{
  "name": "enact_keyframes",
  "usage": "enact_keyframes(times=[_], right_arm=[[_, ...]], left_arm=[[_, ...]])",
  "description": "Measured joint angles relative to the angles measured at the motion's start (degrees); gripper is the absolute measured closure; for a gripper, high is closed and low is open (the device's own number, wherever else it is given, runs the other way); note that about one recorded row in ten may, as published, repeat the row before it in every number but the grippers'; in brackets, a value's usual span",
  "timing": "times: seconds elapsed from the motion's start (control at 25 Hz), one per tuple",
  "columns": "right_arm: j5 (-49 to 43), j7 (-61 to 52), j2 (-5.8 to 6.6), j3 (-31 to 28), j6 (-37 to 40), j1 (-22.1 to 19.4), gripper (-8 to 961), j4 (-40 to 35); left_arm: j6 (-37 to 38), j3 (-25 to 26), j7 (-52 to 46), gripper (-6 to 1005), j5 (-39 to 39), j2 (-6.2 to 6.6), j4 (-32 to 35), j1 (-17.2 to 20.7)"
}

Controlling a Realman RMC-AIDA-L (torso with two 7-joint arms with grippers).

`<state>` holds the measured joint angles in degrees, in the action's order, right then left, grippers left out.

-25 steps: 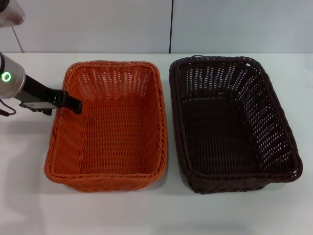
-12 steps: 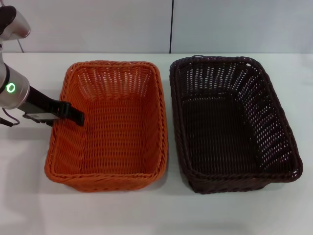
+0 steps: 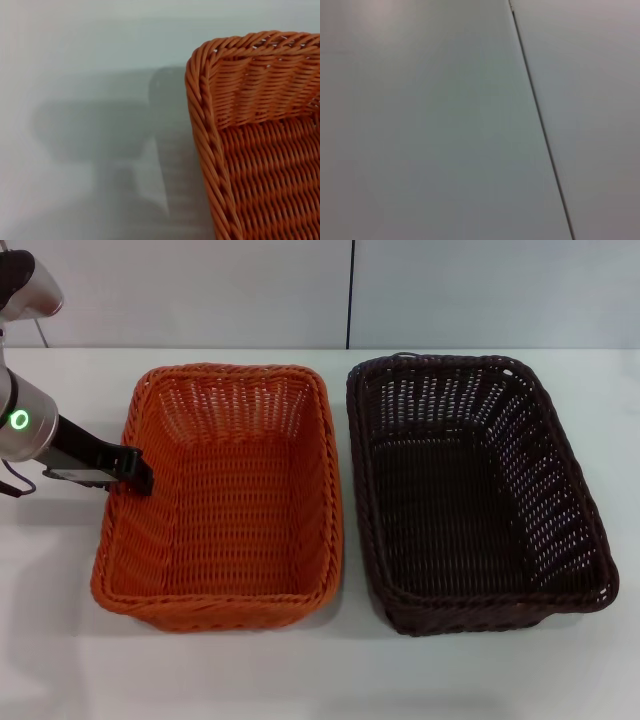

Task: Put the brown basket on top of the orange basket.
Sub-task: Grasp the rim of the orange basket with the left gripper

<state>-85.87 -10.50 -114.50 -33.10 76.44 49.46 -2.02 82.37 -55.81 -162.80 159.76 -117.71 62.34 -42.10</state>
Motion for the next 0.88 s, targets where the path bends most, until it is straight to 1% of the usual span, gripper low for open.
enact_keyframes(times=[0.16,0.56,0.6,0.64,0.68,0.72,0.8,0.84,0.88], right_arm=[[0.0,-0.2,0.0,-0.1,0.3,-0.2,344,0.0],[0.6,0.0,-0.02,-0.1,-0.1,-0.1,345,0.0],[0.6,0.0,-0.02,-0.1,-0.1,-0.1,345,0.0],[0.7,0.0,0.01,-0.1,-0.2,-0.1,346,0.0],[0.7,0.0,0.14,-0.1,-0.3,-0.1,346,0.0],[0.7,0.0,0.14,-0.1,-0.3,-0.1,346,0.0],[0.8,0.0,0.23,-0.1,-0.4,-0.1,346,0.0],[0.8,0.0,0.26,-0.1,-0.4,-0.1,346,0.0],[0.8,0.0,0.29,-0.1,-0.4,-0.3,347,0.0]], left_arm=[[0.1,0.2,0.0,685,0.0,0.14,0.2,0.0],[-0.2,0.4,0.3,812,0.1,0.54,0.2,-0.4],[-0.2,0.4,0.3,812,0.1,0.54,0.2,-0.4],[-0.2,0.4,0.6,812,0.1,0.69,0.4,-0.4],[-0.1,0.4,1.3,813,0.1,1.32,1.2,-0.4],[-0.1,0.4,1.3,813,0.1,1.32,1.2,-0.4],[0.3,0.3,2.3,813,0.1,2.23,2.5,-0.4],[0.3,0.3,2.3,813,0.1,2.23,2.5,-0.4],[0.8,0.5,3.7,814,0.1,3.31,4.4,-0.2]])
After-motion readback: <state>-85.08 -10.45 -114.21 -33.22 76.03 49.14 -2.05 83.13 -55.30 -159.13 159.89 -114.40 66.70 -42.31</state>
